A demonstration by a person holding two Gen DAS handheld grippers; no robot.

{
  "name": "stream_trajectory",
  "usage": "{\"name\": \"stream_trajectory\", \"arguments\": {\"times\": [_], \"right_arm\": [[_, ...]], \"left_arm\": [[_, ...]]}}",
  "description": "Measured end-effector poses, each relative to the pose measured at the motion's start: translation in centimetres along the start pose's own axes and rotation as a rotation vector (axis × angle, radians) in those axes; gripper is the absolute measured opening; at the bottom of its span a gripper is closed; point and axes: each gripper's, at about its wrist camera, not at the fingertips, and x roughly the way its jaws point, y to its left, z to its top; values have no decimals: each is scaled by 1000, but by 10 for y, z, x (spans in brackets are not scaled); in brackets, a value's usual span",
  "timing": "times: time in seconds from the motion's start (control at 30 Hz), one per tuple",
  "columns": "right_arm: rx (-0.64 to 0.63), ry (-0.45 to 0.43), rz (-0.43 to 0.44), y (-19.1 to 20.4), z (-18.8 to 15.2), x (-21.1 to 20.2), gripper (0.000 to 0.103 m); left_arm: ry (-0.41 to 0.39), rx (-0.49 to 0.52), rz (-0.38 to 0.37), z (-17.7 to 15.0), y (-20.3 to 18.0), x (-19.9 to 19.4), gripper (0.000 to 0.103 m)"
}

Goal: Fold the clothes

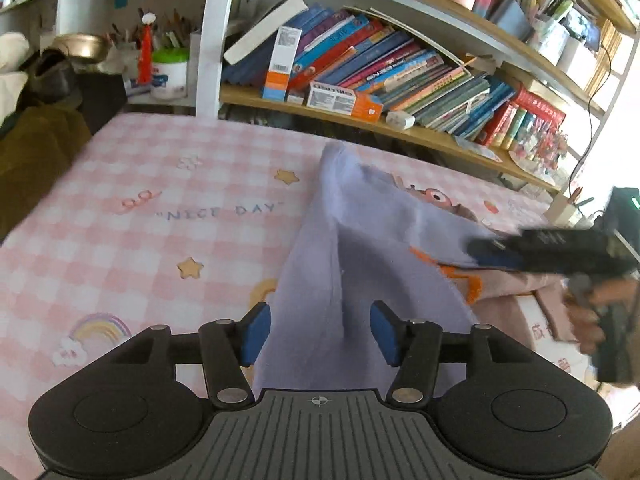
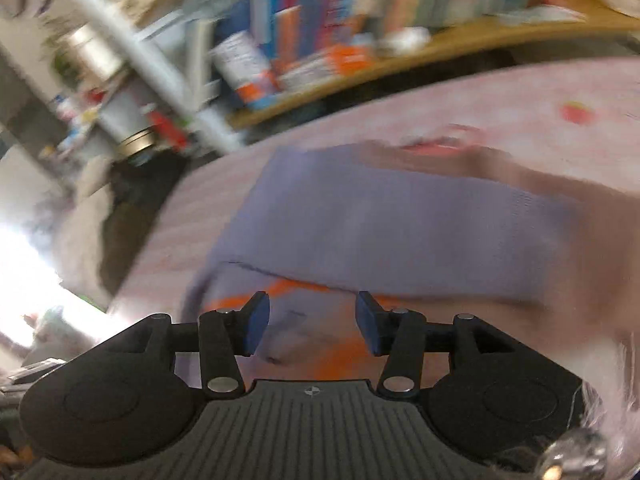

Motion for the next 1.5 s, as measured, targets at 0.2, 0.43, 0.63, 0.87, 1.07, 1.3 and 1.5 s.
{"name": "stream_trajectory", "arguments": {"times": [0.2,0.43,0.63,0.87,1.07,1.3,1.5], "right_arm": [[48,-105,-218,-47,-17,-49,45],[-48,-146,-465,-86,-27,-76,45],[-156,-114,-591,-120,-30,-81,45],[-318,-132,-511,-117,-25,-81,45],[-468,-167,-485,-110,-12,-76,45],[-803,-74,-440,-104,-6,-67,56],[-999,109,-351,-100,1,-53,11]], "left_arm": [[11,49,71,9,-14,30,57],[84,25,189,-6,-15,68,57],[123,65,288,-22,-22,86,54],[66,56,290,-28,-30,71,3],[23,15,318,-26,-30,51,3],[40,-8,337,-29,-27,54,3],[40,-17,338,-31,-27,54,3]]}}
